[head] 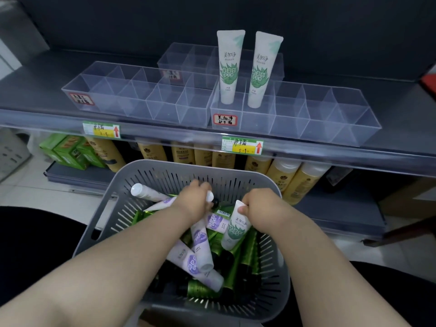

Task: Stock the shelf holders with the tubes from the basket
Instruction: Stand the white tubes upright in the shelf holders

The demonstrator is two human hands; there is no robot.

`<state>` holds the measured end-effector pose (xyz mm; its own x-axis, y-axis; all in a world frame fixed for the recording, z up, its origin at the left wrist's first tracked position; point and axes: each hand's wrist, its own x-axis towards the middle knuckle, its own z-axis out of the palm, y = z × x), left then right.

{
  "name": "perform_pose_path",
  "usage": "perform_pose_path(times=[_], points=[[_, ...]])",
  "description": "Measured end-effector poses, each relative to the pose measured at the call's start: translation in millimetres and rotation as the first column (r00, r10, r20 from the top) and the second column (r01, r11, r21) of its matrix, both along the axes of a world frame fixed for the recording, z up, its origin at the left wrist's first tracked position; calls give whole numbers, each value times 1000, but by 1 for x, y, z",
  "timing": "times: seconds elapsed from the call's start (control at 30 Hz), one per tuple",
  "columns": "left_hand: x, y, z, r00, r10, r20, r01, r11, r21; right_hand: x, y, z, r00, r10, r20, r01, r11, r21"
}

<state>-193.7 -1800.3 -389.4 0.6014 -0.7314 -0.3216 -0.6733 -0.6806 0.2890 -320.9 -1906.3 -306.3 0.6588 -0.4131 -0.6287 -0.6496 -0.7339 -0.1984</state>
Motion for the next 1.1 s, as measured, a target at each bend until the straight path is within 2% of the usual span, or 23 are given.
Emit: perform_pose_path(times=[0.07,0.13,0.2,0.27,0.33,0.4,0.43,0.57,0.63,0.7,0.73,0.83,0.9,0.97,1.03,1.1], points=[[3,15,23,998,59,-14,-61,974,-218,1,1,0,1000,7,19,-7,1000,-21],[3,35,45,992,122,-32,-124,900,-418,2,1,1,1000,5,22,-4,999,-34],[1,56,54,983,166,-84,-185,855,-485,3,1,2,1000,-9,18,10,999,-35],[-1,78,45,978,155,-141,-197,909,-366,2,3,3,1000,-11,28,12,999,-35],[-4,96,27,969,127,-211,-150,984,-95,2,7,3,999,-5,40,7,1000,-30],[-11,104,15,964,82,-252,-43,987,156,1,12,0,999,3,38,-2,1000,-27],[-15,104,13,970,55,-237,-2,976,218,1,14,-2,1000,9,29,-8,1000,-29],[-22,87,20,998,-43,53,28,965,259,0,15,-6,1000,19,11,-18,999,-50],[-19,72,21,988,-104,116,73,967,244,-1,14,-6,1000,20,12,-19,998,-53],[-10,54,17,976,-189,112,155,953,260,-1,12,-5,1000,19,17,-18,998,-54],[-5,44,14,967,-239,88,200,926,320,-1,12,-6,999,18,26,-17,998,-54],[6,18,-5,942,-331,-46,300,777,554,-3,11,-6,999,26,46,-23,998,-54],[7,12,-19,948,-303,-96,286,683,672,-4,10,-6,998,28,51,-26,999,-48],[4,12,-31,969,-231,-90,231,710,665,-4,8,-6,998,28,55,-26,999,-41],[-3,12,-33,970,-238,-44,215,760,613,-3,6,-7,998,27,56,-25,999,-40],[-8,12,-29,967,-256,-20,215,764,609,-2,5,-9,998,24,54,-22,999,-45]])
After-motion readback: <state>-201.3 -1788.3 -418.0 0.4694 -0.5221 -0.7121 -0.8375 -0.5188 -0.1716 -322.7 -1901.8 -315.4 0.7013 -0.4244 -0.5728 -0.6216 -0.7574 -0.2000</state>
